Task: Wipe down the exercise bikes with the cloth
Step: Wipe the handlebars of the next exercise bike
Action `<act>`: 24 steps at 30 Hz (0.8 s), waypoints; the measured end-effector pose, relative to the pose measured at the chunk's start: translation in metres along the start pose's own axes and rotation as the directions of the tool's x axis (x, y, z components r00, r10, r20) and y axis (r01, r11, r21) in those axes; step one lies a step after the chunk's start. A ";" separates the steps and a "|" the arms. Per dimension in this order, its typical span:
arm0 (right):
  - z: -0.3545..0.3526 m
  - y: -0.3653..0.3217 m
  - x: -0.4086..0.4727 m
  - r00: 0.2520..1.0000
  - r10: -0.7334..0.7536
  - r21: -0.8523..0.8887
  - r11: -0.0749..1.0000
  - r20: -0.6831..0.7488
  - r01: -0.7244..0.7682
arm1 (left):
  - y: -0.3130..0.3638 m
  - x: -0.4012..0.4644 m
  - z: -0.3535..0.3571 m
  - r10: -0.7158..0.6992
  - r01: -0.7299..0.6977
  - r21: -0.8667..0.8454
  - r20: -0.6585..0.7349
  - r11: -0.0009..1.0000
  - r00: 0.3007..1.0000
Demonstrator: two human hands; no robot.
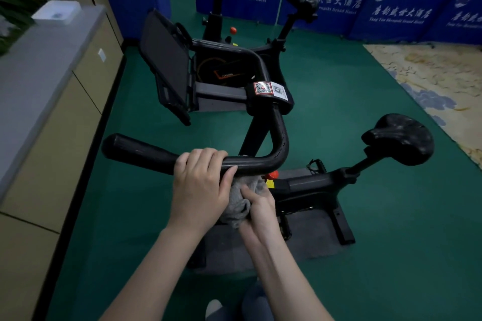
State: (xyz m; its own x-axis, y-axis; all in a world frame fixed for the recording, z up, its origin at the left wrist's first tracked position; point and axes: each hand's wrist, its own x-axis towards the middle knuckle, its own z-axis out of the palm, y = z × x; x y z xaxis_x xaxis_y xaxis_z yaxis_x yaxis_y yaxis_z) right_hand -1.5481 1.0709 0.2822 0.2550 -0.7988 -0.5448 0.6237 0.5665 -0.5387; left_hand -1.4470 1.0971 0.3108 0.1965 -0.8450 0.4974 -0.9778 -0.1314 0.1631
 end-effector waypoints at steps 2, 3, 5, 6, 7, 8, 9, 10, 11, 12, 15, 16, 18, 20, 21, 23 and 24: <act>-0.003 -0.008 0.006 0.999 -0.033 0.017 0.999 -0.017 0.033 | -0.001 0.000 -0.001 0.004 -0.004 0.006 0.006 1.000 1.000; -0.005 -0.013 0.009 0.998 -0.055 0.037 0.998 -0.031 0.056 | -0.001 0.000 -0.001 0.006 -0.006 0.009 0.009 1.000 1.000; -0.007 -0.018 0.011 0.995 -0.086 0.064 0.994 -0.042 0.089 | 0.000 0.000 -0.001 0.007 -0.008 0.009 0.012 1.000 1.000; -0.006 -0.017 0.009 0.996 -0.090 0.059 0.994 -0.028 0.091 | 0.000 0.000 -0.001 0.008 -0.009 0.010 0.012 1.000 1.000; -0.004 -0.014 0.005 0.997 -0.081 0.036 0.996 -0.012 0.081 | 0.000 0.000 -0.001 0.008 -0.009 0.013 0.010 1.000 1.000; -0.002 -0.011 0.000 0.998 -0.067 0.003 0.998 0.003 0.067 | 0.000 0.000 -0.001 0.008 -0.008 0.017 0.006 1.000 1.000; -0.001 -0.009 -0.004 0.998 -0.061 -0.021 0.998 0.018 0.062 | 0.000 0.000 -0.001 0.008 -0.008 0.021 0.000 1.000 1.000; -0.001 -0.010 -0.006 0.998 -0.067 -0.035 0.997 0.019 0.067 | 0.000 0.000 -0.001 0.010 -0.010 0.024 -0.003 1.000 1.000; -0.003 -0.012 -0.007 0.996 -0.091 -0.035 0.995 0.001 0.091 | 0.000 0.000 -0.001 0.014 -0.014 0.025 -0.005 1.000 1.000; -0.006 -0.015 -0.006 0.991 -0.128 -0.023 0.992 -0.043 0.128 | 0.000 -0.001 -0.001 0.017 -0.017 0.025 -0.008 1.000 1.000; -0.017 -0.029 0.000 0.917 -0.305 -0.085 0.952 -0.256 0.293 | 0.000 -0.001 0.000 0.019 -0.019 0.024 -0.016 1.000 1.000; -0.018 -0.031 0.001 0.877 -0.387 -0.148 0.921 -0.284 0.359 | 0.000 -0.001 0.000 0.017 -0.017 0.025 -0.016 1.000 1.000; -0.017 -0.031 -0.002 0.802 -0.536 -0.279 0.838 -0.263 0.469 | 0.000 -0.001 0.001 0.015 -0.015 0.032 -0.013 0.999 1.000; -0.015 -0.027 -0.005 0.731 -0.649 -0.430 0.733 -0.211 0.527 | 0.000 -0.001 0.001 0.016 -0.016 0.038 -0.013 0.999 1.000; -0.014 -0.025 -0.006 0.699 -0.692 -0.496 0.678 -0.181 0.543 | 0.000 -0.001 0.001 0.017 -0.017 0.039 -0.013 0.999 1.000; -0.014 -0.028 -0.005 0.633 -0.768 -0.602 0.554 -0.101 0.576 | 0.000 -0.001 0.001 0.017 -0.017 0.042 -0.012 0.999 1.000; -0.014 -0.033 -0.003 0.605 -0.794 -0.634 0.499 -0.060 0.591 | 0.000 -0.001 0.001 0.017 -0.017 0.043 -0.012 0.999 1.000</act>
State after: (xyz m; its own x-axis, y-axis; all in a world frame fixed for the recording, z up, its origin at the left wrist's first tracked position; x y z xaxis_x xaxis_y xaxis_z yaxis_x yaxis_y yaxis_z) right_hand -1.5797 1.0574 0.2930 -0.3847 -0.9211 0.0595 -0.0067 -0.0616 -0.9981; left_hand -1.4471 1.0974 0.3091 0.1805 -0.8406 0.5107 -0.9832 -0.1397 0.1177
